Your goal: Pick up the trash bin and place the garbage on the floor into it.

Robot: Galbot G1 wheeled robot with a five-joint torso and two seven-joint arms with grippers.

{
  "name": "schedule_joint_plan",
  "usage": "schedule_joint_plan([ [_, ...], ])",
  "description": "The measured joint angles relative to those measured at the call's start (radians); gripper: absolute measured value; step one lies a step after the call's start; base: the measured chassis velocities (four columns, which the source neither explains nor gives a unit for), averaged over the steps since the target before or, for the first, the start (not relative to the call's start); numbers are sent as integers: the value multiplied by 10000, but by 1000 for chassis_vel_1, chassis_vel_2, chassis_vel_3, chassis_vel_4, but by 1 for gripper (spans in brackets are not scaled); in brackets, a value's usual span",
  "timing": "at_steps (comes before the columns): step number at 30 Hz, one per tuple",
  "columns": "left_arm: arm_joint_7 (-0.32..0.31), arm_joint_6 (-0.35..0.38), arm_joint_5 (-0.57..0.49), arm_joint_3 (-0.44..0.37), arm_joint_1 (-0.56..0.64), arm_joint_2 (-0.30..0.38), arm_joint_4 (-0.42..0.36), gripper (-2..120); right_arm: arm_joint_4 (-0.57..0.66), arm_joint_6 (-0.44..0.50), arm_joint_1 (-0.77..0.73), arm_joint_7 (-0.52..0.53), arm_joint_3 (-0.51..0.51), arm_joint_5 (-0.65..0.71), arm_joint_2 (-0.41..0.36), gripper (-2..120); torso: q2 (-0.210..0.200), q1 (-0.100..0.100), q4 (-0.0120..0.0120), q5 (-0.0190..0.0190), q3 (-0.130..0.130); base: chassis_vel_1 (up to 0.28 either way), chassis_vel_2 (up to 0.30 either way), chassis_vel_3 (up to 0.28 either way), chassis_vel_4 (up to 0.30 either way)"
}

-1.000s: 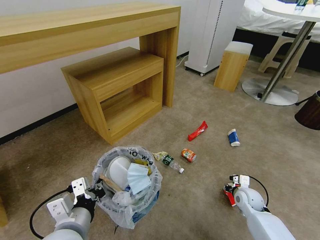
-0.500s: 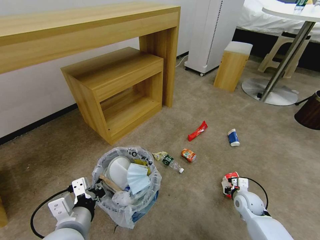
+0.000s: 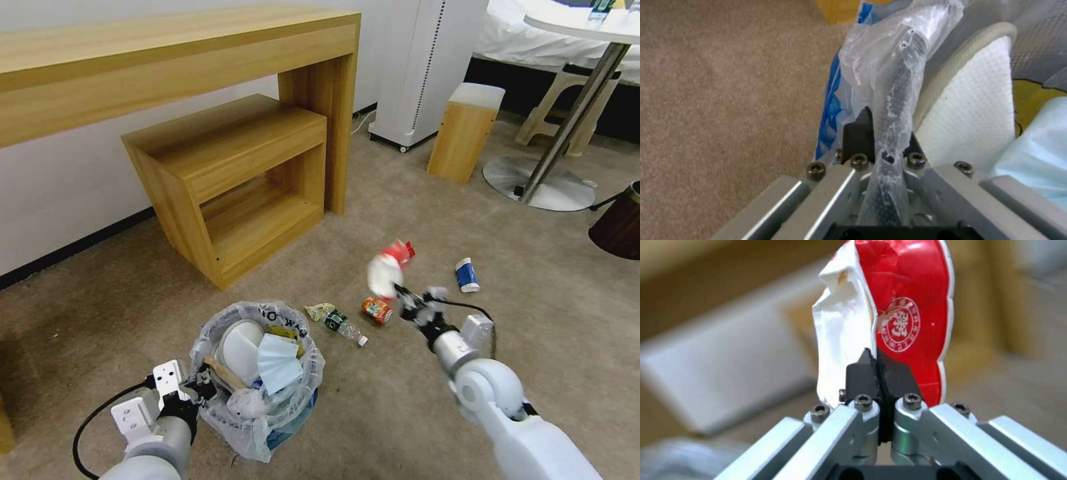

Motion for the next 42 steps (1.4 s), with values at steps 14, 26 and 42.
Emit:
schedule_joint_plan([
  [14,-2,139,2,19,-348,-233,297,0,-912,1378,616,-4615,-2558,35,593,0,0,0,0,-2,1,0,0,0,0],
  [26,-17,165,139,107,-340,-371,282,0,-1504,1160,165,-5443,-2421,-1411,137,0,0,0,0,1,0,0,0,0,0],
  [42,-12,164,220,35,-64,-351,12,0,-1565,1009,-150,-6186,-1918,-3246,-267,35,0,0,0,2,1,0,0,0,0],
])
